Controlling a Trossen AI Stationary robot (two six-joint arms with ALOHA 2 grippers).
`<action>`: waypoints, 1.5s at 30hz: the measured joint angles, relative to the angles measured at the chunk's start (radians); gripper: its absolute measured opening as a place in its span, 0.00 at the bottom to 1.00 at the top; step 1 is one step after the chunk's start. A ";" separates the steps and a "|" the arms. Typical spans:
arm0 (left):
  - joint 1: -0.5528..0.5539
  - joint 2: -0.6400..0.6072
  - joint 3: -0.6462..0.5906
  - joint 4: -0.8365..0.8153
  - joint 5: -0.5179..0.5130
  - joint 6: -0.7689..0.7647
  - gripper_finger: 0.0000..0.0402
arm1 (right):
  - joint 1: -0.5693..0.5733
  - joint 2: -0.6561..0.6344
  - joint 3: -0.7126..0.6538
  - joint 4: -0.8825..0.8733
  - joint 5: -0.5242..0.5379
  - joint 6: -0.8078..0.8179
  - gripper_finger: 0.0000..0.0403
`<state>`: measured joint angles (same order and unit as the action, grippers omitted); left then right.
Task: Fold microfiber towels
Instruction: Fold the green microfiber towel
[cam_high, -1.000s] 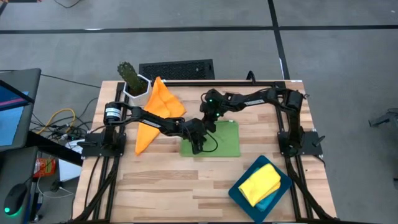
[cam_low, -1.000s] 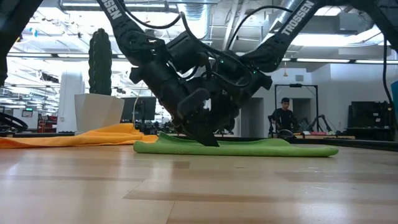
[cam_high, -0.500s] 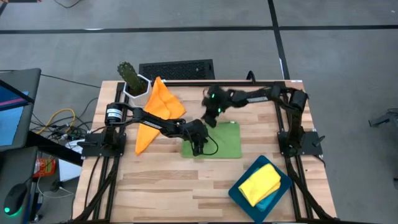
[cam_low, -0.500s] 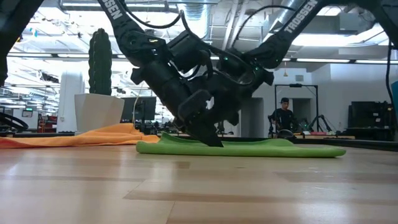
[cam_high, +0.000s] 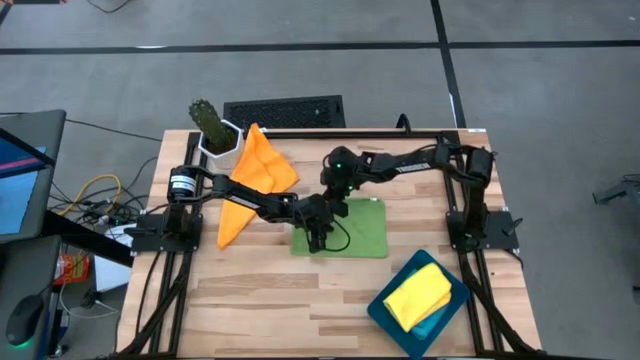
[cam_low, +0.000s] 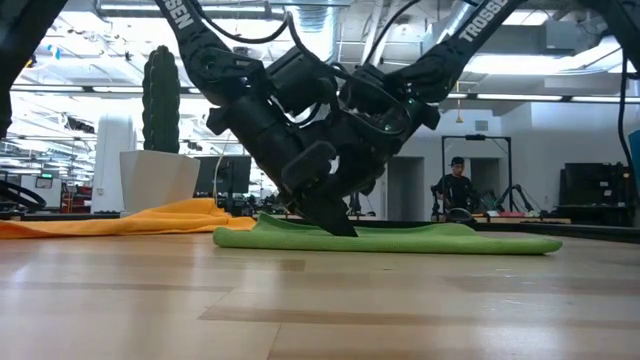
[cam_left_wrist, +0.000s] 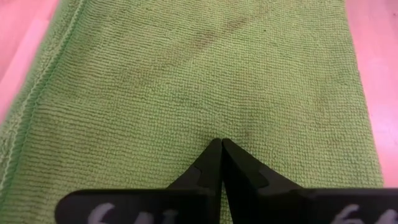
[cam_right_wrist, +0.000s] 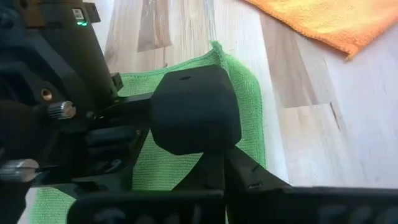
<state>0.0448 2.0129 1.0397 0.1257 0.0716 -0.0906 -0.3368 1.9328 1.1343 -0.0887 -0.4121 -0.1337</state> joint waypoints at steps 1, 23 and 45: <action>0.000 0.000 0.000 0.000 0.002 0.000 0.01 | -0.002 0.001 0.000 0.000 -0.005 0.000 0.03; -0.015 0.002 0.005 0.006 0.001 0.016 0.01 | -0.069 0.090 0.000 0.014 0.062 -0.024 0.03; 0.068 -0.241 0.012 -0.195 -0.132 0.000 0.01 | 0.044 -0.365 -0.379 0.157 -0.044 0.261 0.02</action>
<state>0.1133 1.7718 1.0515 -0.0697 -0.0600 -0.0903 -0.2925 1.5676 0.7552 0.0688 -0.4563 0.1276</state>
